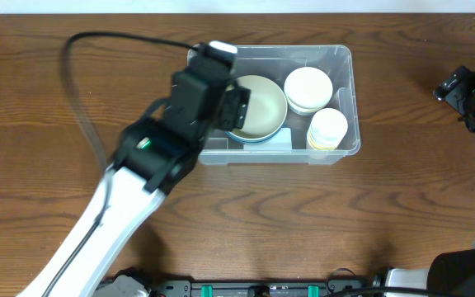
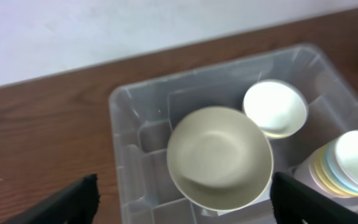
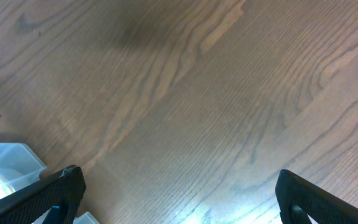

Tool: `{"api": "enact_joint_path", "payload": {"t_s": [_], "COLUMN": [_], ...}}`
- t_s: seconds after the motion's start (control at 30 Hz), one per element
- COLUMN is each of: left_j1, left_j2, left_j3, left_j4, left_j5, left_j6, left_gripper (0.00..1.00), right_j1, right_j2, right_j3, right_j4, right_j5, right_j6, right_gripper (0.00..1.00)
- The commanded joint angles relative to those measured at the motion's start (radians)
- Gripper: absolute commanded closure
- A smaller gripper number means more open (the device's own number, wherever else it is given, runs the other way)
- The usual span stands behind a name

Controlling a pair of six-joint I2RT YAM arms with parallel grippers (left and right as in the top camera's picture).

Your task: Pack container

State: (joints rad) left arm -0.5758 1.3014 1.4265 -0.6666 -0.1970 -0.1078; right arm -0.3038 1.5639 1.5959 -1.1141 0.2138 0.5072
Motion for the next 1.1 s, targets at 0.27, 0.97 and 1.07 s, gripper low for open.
{"api": "enact_joint_path", "payload": {"t_s": [0.27,0.97,1.07], "left_j1": [0.01,0.156,0.22], "left_j2": [-0.299,-0.676,-0.79], "left_j3": [0.018,-0.031,-0.095], "left_j4": [-0.283,-0.64,-0.552], "left_j5": [-0.049,-0.101,-0.047], "left_j6": [-0.017,-0.037,-0.037], "left_gripper": [0.02,0.02,0.02], "right_j1": [-0.003,-0.004,-0.004], "right_j2": [0.002,0.002,0.002], "right_j3": [0.012,0.012,0.012], "right_j4": [-0.001,-0.001,-0.001], "right_j5": [0.011,0.011,0.011], "right_j6": [-0.011,-0.011,-0.011], "right_gripper": [0.01,0.01,0.01]}}
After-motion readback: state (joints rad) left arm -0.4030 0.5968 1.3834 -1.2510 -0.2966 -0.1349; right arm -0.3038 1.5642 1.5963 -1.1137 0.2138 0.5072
